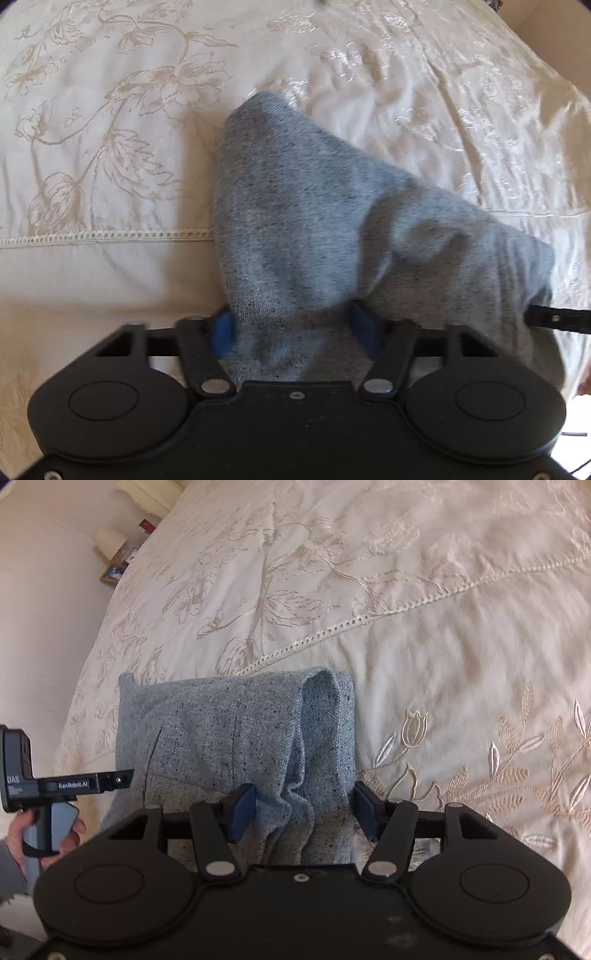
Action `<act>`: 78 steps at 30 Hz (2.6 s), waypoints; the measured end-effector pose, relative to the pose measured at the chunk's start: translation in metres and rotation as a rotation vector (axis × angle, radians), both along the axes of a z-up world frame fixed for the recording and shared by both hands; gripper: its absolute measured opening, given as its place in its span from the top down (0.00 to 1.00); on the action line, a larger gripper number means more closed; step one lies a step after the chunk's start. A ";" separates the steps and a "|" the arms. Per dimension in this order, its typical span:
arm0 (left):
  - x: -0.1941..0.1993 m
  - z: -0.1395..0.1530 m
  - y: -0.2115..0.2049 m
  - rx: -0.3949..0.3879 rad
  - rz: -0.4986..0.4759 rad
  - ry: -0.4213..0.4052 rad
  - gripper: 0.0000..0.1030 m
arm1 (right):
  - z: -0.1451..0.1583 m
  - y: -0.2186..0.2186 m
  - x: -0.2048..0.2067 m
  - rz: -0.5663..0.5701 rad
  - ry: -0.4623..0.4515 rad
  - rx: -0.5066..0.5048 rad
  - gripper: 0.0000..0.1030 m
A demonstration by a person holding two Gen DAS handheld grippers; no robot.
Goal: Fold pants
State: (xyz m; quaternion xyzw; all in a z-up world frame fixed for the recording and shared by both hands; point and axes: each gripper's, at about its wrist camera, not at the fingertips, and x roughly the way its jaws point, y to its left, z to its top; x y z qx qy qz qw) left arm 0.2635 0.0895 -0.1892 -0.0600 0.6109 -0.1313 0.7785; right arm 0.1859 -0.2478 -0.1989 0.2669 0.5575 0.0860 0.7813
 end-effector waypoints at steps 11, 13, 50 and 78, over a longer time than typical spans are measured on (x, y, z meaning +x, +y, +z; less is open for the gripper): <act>-0.040 0.084 0.005 0.048 0.095 -0.189 0.88 | 0.087 0.051 -0.018 -0.010 -0.115 -0.171 0.78; -0.042 0.099 0.013 0.065 0.110 -0.237 0.88 | 0.107 0.062 -0.016 0.008 -0.152 -0.176 0.78; 0.002 0.129 0.121 0.355 0.570 -0.210 0.75 | 0.157 0.268 0.141 0.331 -0.325 -0.315 0.69; -0.045 0.173 0.070 0.335 0.535 -0.243 0.73 | 0.235 0.262 0.042 0.350 -0.447 -0.305 0.69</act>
